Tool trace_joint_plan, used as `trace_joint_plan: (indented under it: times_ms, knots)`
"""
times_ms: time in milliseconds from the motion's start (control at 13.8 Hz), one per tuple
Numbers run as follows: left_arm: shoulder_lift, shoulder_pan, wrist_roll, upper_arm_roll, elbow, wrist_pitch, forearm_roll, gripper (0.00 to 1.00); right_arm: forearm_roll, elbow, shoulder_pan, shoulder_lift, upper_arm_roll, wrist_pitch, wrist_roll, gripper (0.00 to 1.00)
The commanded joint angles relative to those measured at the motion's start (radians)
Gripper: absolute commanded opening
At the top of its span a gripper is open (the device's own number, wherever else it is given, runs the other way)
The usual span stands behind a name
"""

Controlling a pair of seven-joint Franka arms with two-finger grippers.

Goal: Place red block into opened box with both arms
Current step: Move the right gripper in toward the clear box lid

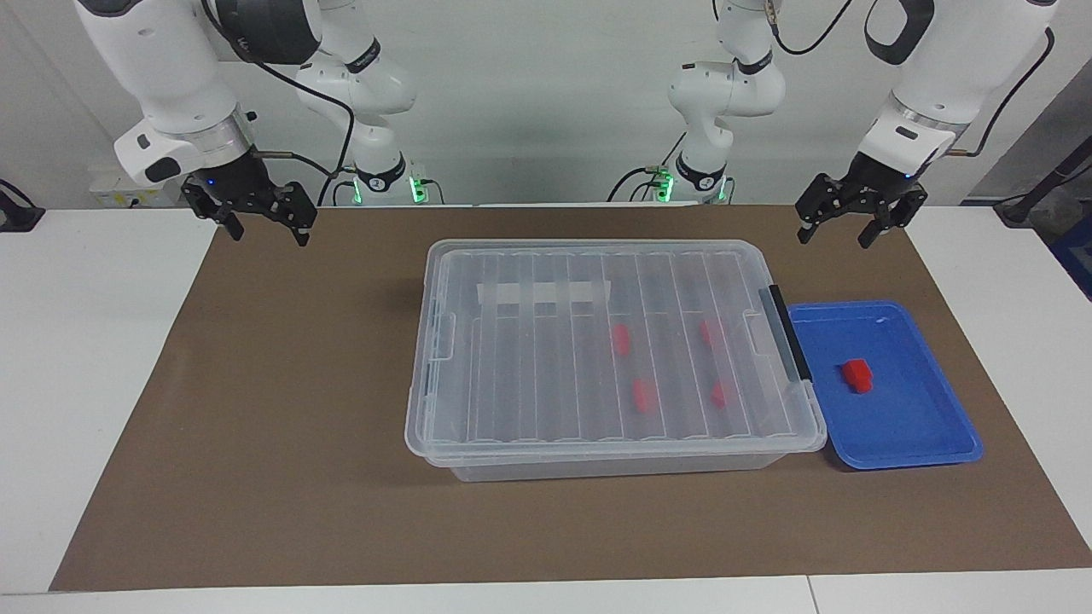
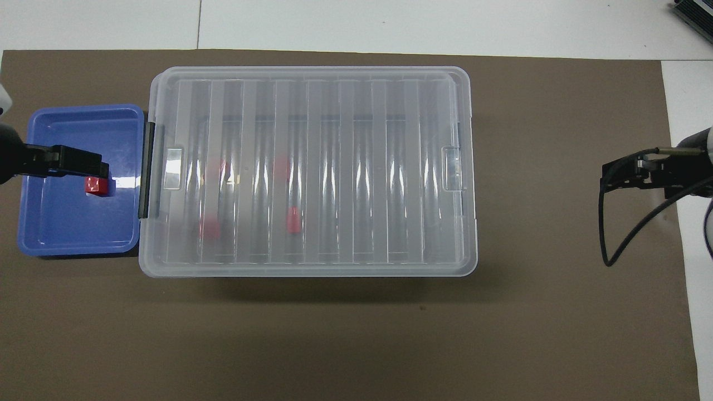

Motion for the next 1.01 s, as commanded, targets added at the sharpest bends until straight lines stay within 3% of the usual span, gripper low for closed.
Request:
trace_joint_plan:
  times_ms: [0,289,578,939]
  knots:
    - [-0.017,0.007,-0.009,-0.007,-0.010,-0.013,0.019,1.00,0.008,-0.037,-0.014,-0.030,0.007,0.015,-0.024,1.00]
    - [-0.016,0.007,-0.009,-0.007,-0.010,-0.013,0.018,1.00,0.008,-0.042,-0.007,-0.029,0.007,0.059,-0.012,0.99]
    - [-0.016,0.007,-0.009,-0.007,-0.010,-0.013,0.019,1.00,0.008,-0.115,0.006,-0.035,0.020,0.174,0.017,0.97]
    - [-0.016,0.007,-0.009,-0.007,-0.010,-0.013,0.019,1.00,0.008,-0.171,0.134,-0.012,0.020,0.286,0.195,0.97]
